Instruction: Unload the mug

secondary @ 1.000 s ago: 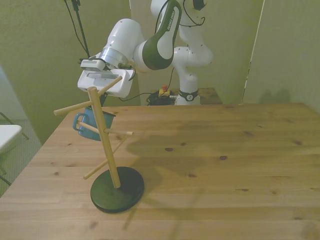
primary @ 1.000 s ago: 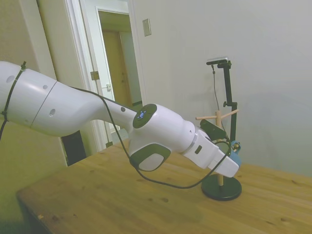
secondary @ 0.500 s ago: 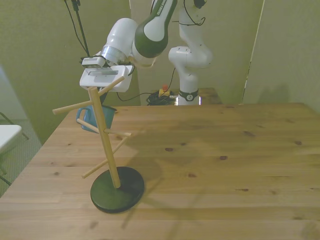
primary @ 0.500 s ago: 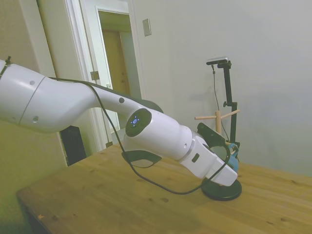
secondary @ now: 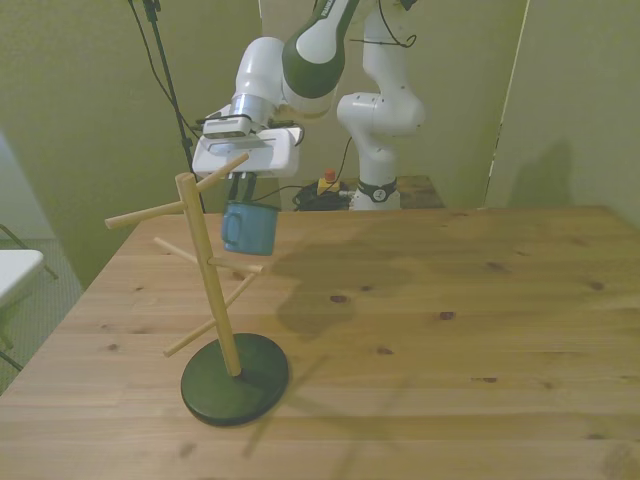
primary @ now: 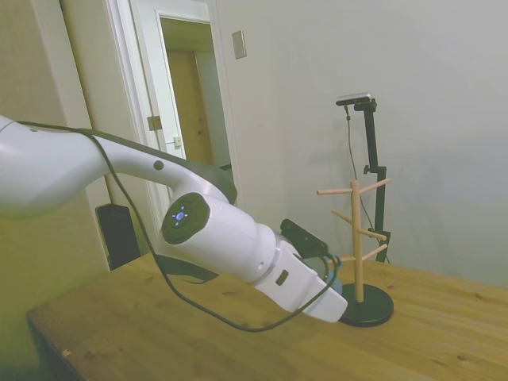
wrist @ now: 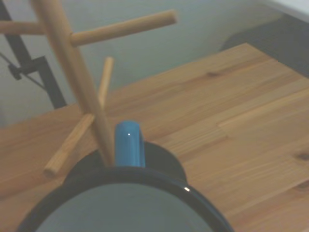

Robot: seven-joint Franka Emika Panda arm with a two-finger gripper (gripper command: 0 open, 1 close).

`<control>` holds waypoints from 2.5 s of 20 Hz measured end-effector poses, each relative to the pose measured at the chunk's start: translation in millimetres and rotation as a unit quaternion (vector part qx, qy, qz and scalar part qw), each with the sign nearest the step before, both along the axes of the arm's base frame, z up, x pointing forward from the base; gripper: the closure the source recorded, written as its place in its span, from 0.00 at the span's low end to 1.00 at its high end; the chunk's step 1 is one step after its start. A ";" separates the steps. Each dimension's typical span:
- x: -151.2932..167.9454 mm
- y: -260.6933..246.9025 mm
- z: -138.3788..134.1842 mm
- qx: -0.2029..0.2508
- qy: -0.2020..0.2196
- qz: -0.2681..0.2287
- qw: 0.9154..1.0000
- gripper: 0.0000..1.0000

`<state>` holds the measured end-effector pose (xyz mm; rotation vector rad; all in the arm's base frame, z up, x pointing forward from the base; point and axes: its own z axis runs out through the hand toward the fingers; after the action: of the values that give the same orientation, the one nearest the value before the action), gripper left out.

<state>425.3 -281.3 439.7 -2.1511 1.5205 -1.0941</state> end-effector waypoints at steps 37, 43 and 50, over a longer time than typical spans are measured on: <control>52.0 184.1 -66.4 -0.005 0.291 0.186 0.939 0.00; 49.9 186.4 -66.2 -0.008 0.301 0.193 0.934 0.00; 44.5 192.3 -64.7 -0.018 0.302 0.201 0.932 0.00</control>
<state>469.8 -89.0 375.0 -2.8186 1.1596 -0.3327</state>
